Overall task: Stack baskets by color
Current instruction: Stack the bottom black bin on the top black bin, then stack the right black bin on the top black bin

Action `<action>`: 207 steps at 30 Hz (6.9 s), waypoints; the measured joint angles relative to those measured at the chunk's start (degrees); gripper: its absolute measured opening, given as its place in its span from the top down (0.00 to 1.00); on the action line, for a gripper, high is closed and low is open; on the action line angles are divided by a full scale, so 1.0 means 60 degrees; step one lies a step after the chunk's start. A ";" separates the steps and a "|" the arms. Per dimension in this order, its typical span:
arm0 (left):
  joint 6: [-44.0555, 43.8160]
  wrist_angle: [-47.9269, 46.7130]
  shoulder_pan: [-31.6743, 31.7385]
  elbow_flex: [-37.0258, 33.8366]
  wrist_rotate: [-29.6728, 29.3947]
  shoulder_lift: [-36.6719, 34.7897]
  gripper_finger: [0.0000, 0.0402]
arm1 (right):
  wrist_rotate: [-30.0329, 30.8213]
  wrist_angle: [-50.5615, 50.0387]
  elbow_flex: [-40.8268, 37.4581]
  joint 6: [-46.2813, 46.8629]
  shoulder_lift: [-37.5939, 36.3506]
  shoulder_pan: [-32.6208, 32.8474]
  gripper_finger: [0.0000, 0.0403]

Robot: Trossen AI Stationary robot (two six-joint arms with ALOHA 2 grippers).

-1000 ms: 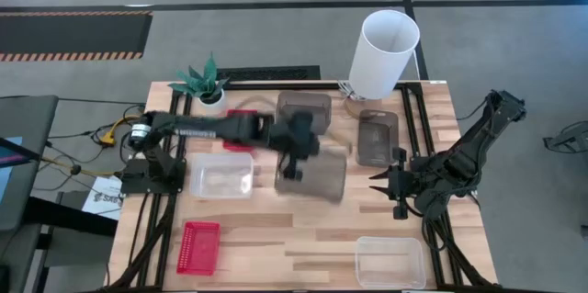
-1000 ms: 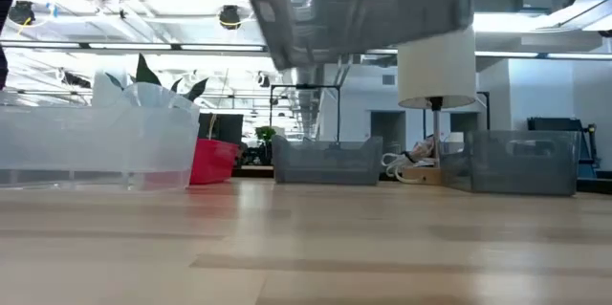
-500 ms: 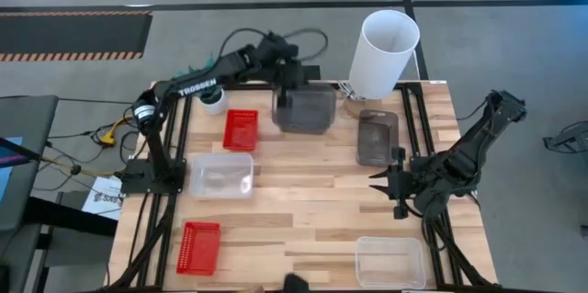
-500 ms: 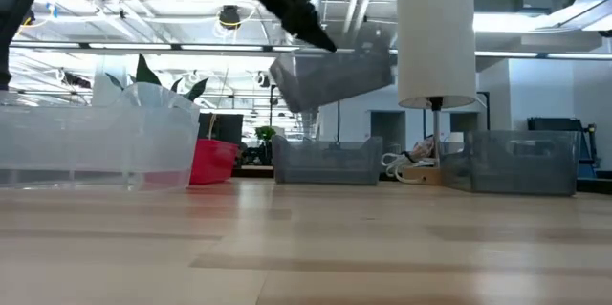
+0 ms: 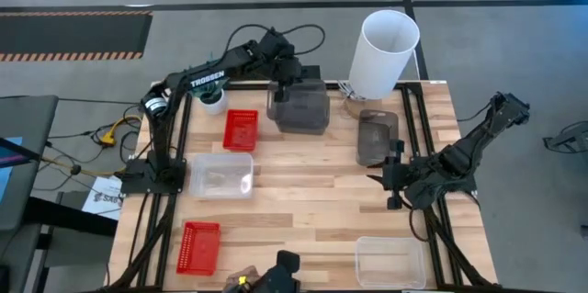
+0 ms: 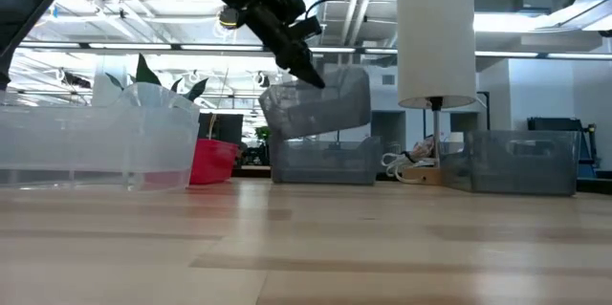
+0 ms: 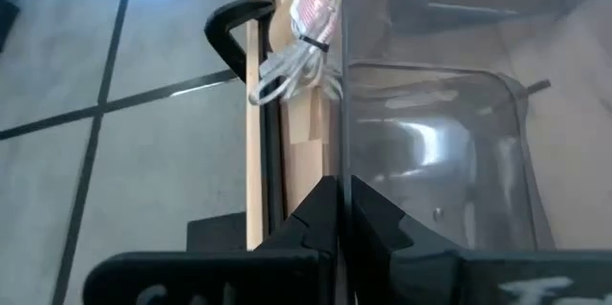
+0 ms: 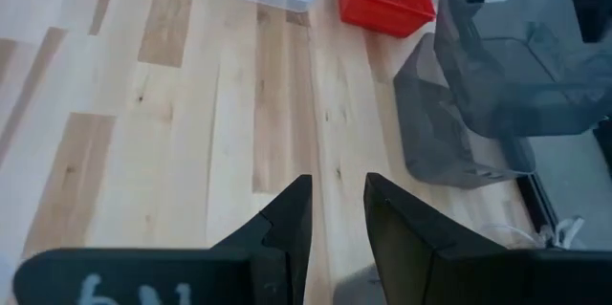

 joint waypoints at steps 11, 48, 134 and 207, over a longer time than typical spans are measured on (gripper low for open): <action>-0.0776 -0.0869 -0.0004 0.0000 -0.1004 -0.0010 1.00 | -0.0026 -0.0052 0.0000 -0.0074 0.0000 -0.0316 0.70; -0.0792 -0.1249 -0.0704 0.0044 -0.1813 0.0934 0.95 | -0.0532 -0.0210 -0.0004 0.0080 -0.0004 -0.0316 0.70; -0.8375 0.4801 -1.0027 -0.9140 -0.6062 -0.6560 0.36 | -0.5167 -0.0040 -0.3126 0.3155 0.0160 -1.0009 0.98; -0.5858 0.3160 -0.7970 -0.9639 -0.7990 -0.9878 0.36 | -0.9242 0.0459 0.9089 -0.7207 0.9876 -1.1924 1.00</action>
